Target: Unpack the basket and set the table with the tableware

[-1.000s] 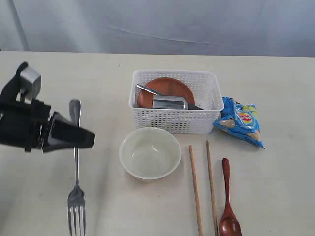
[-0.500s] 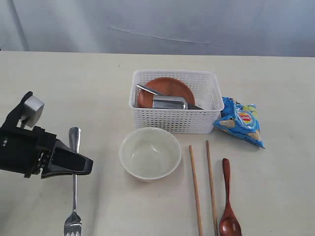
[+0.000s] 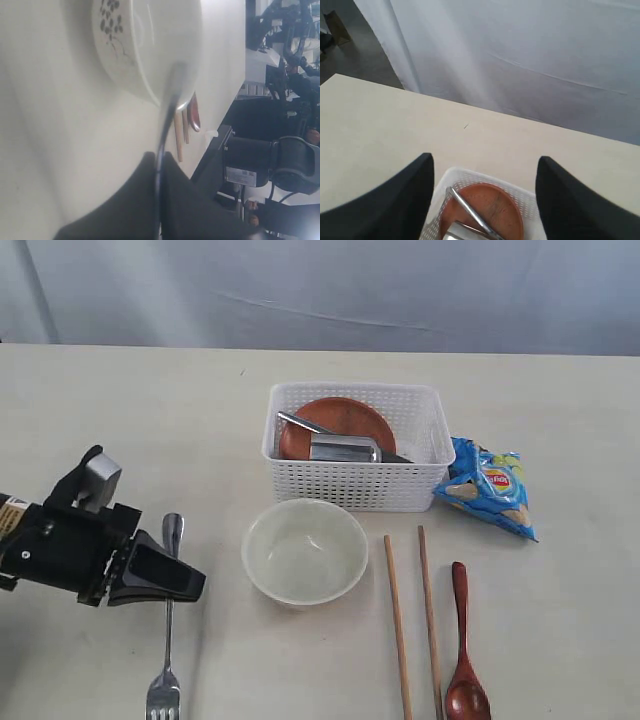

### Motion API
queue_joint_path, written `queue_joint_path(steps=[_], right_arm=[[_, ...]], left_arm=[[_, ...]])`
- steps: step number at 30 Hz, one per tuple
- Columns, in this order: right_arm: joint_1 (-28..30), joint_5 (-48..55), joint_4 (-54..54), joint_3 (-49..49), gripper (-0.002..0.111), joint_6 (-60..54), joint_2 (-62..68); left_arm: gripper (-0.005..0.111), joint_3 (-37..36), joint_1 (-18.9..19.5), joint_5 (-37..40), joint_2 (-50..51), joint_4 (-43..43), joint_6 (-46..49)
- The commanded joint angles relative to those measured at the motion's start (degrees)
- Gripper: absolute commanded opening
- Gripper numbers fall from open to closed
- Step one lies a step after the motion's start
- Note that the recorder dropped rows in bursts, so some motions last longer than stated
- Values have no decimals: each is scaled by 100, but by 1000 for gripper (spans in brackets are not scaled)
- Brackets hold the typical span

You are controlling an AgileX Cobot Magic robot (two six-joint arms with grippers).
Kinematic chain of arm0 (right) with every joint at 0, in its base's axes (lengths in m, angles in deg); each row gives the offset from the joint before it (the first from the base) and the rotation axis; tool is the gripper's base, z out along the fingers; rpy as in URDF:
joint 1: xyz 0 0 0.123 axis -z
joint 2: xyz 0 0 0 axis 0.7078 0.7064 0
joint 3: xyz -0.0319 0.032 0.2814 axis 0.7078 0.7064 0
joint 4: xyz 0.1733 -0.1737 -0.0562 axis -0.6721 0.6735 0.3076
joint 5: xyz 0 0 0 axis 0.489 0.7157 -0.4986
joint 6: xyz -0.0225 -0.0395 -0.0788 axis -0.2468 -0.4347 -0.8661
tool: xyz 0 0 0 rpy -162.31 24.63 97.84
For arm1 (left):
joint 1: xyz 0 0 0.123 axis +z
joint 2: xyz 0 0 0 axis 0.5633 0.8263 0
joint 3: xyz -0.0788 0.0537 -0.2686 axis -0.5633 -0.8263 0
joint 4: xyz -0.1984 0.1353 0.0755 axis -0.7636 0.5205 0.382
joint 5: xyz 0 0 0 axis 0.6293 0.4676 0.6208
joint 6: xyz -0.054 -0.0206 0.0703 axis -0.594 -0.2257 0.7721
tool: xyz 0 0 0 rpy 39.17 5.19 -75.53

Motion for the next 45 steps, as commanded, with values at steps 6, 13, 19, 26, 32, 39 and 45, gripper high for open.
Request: queue_joint_path(steps=[6, 13, 19, 26, 32, 39, 45], right_arm=[[22, -72, 13, 23, 57, 9, -11], [22, -130, 13, 23, 57, -1, -11], [22, -139, 13, 23, 57, -1, -11], [22, -133, 13, 23, 57, -1, -1], [22, -168, 13, 23, 57, -1, -6], [22, -168, 13, 23, 57, -1, 17], [22, 1, 13, 23, 57, -1, 16]], left_arm=[[0, 467, -28, -25, 92, -14, -269], [0, 545, -28, 24, 92, -14, -322], [0, 545, -28, 196, 92, -14, -154], [0, 630, -28, 578, 15, -14, -131], [0, 792, -177, 936, -185, -14, -383], [0, 802, -560, 1506, -239, -14, -478], [0, 802, -560, 1428, -239, -14, -491]])
